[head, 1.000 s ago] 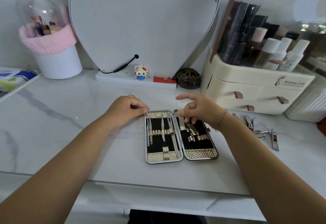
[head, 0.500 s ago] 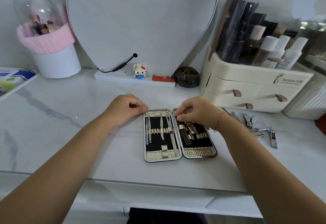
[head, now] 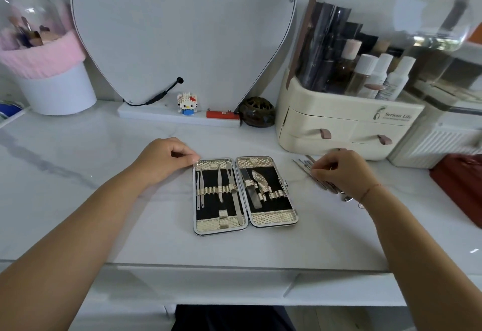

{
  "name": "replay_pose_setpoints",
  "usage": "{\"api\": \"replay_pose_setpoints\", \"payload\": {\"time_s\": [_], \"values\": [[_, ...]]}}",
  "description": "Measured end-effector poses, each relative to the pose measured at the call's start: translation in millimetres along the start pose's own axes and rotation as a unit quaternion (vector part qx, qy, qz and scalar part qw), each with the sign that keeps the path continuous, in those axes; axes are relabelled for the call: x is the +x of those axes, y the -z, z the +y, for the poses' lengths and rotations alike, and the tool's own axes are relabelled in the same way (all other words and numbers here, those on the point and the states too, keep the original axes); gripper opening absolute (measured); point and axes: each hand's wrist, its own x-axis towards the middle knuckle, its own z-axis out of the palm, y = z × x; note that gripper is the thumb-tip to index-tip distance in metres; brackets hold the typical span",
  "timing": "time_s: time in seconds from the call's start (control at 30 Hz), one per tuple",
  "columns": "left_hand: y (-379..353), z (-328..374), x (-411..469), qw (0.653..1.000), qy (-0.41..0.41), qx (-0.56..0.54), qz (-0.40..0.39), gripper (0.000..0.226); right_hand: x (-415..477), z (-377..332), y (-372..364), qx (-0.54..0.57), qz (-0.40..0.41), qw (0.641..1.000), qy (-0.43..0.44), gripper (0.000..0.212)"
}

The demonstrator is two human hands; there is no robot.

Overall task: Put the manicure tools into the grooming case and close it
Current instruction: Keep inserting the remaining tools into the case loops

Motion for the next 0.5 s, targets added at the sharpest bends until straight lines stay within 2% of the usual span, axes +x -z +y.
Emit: {"api": "replay_pose_setpoints", "payload": {"time_s": [0.13, 0.3, 0.5], "values": [[0.4, 0.5, -0.3, 1.0, -0.002, 0.003, 0.001, 0.005, 3.1, 1.7, -6.4, -0.039, 0.015, 0.999, 0.006, 0.018], [0.3, 0.6, -0.2, 1.0, -0.004, 0.003, -0.005, 0.007, 3.2, -4.6, -5.6, -0.06, -0.002, 0.998, 0.0, 0.006], [0.1, -0.3, -0.6, 1.0, -0.006, -0.011, 0.0, 0.009, 4.8, -8.7, -12.6, -0.082, 0.008, 0.996, -0.025, 0.014]]}}
